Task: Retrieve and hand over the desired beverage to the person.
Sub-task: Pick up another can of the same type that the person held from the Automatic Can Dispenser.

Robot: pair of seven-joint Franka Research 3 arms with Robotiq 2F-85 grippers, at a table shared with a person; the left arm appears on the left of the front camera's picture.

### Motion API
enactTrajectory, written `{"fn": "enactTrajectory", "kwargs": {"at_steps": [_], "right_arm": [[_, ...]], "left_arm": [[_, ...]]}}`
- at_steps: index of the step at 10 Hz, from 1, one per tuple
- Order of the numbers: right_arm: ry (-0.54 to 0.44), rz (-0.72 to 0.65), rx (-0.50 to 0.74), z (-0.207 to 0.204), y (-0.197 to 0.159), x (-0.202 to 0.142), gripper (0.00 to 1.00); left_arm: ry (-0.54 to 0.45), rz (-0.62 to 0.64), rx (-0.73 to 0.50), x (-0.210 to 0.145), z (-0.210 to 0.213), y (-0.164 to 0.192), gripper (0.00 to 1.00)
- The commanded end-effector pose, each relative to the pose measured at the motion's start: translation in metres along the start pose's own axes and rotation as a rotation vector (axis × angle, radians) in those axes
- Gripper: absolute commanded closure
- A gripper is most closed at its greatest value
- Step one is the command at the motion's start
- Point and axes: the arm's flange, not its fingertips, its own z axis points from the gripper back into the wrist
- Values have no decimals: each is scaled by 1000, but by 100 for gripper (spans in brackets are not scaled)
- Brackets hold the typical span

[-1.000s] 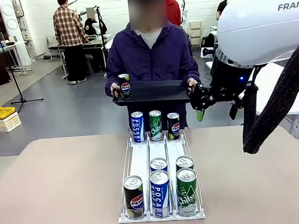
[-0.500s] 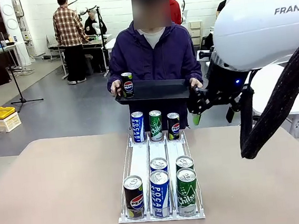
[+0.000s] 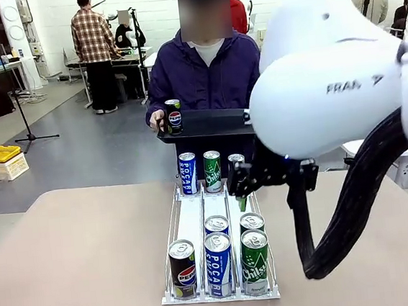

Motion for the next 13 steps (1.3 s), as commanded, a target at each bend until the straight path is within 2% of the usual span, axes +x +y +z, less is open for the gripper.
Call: {"fn": "enactTrajectory", "kwargs": {"at_steps": [1, 5, 13], "right_arm": [[11, -49, 17, -25, 13, 1, 0], [67, -55, 15, -50, 16, 2, 0], [122, -69, -14, -69, 6, -7, 0]], "left_arm": [[-3, -13, -10, -1, 2, 1, 0], [-3, -13, -10, -1, 2, 1, 0], [-3, -13, -10, -1, 2, 1, 0]]}}
